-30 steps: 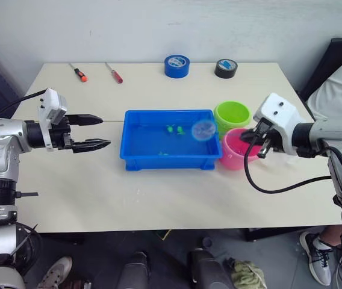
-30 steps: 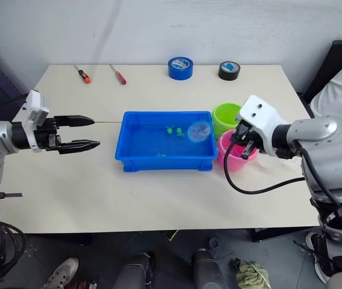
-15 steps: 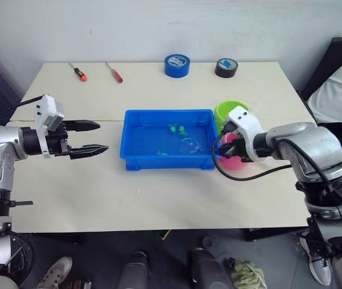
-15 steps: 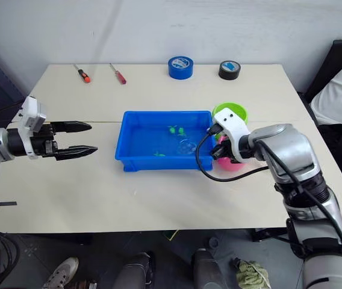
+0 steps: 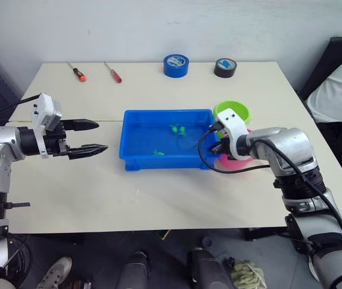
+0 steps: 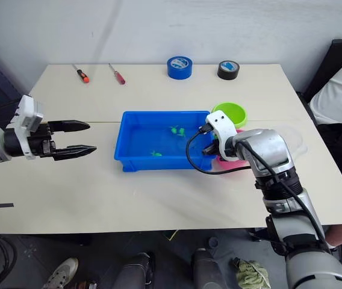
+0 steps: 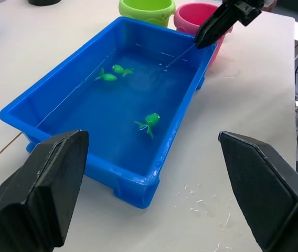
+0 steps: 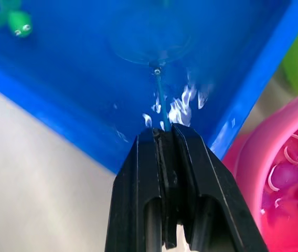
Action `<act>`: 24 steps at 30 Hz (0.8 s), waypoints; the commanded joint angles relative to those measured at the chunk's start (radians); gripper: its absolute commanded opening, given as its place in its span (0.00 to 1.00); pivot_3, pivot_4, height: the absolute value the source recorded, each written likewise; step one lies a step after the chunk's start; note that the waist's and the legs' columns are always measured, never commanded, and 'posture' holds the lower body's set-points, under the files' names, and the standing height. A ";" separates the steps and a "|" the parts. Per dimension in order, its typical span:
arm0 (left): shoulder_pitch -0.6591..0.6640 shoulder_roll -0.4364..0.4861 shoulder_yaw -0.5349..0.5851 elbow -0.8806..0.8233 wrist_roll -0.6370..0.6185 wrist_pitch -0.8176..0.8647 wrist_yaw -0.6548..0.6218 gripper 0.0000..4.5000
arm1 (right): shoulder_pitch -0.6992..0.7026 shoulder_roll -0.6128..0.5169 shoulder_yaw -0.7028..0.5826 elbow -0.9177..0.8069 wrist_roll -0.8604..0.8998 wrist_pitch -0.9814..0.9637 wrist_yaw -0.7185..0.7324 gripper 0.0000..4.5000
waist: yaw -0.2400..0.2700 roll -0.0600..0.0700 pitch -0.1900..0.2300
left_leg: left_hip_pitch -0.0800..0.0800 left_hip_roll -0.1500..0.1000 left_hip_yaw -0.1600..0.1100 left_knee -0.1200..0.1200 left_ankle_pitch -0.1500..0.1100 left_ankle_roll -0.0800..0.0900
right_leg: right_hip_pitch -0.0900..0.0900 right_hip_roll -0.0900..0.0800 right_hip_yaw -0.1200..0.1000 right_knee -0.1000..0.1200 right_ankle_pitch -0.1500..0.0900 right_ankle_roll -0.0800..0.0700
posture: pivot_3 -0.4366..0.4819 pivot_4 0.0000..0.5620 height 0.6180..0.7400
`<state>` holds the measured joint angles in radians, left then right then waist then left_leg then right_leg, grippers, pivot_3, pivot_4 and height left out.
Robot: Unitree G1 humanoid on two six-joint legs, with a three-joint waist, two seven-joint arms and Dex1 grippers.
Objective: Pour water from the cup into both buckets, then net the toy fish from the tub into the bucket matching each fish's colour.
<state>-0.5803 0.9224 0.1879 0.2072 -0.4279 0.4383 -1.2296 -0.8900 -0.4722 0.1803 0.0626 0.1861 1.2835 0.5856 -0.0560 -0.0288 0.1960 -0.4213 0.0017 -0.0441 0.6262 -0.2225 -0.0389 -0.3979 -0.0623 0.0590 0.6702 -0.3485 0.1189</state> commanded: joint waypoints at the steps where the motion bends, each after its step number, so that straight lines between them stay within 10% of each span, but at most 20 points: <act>1: 0.008 0.030 0.041 -0.034 -0.019 0.007 0.007 0.96 | -0.034 0.020 -0.040 0.031 -0.004 -0.066 -0.033 0.00 | -0.001 0.000 0.000 | 0.000 0.000 0.000 0.000 0.000 0.000 | 0.000 0.000 0.000 0.000 0.000 0.000 | 0.48 0.27 0.95; 24: -0.014 0.027 0.024 -0.019 -0.018 0.005 0.012 0.96 | -0.054 -0.009 -0.102 -0.112 0.066 -0.006 -0.059 0.00 | -0.001 0.000 0.000 | 0.000 0.001 0.000 -0.006 0.000 0.000 | -0.001 0.000 0.000 -0.005 0.000 0.000 | 0.48 0.27 0.95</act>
<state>-0.5763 0.9435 0.2036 0.1818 -0.4424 0.4561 -1.2148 -0.9396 -0.4668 0.1036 0.0062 0.2353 1.2710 0.5263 -0.0566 -0.0286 0.1961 -0.4213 0.0023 -0.0442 0.6205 -0.2224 -0.0391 -0.3985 -0.0623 0.0587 0.6655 -0.3485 0.1189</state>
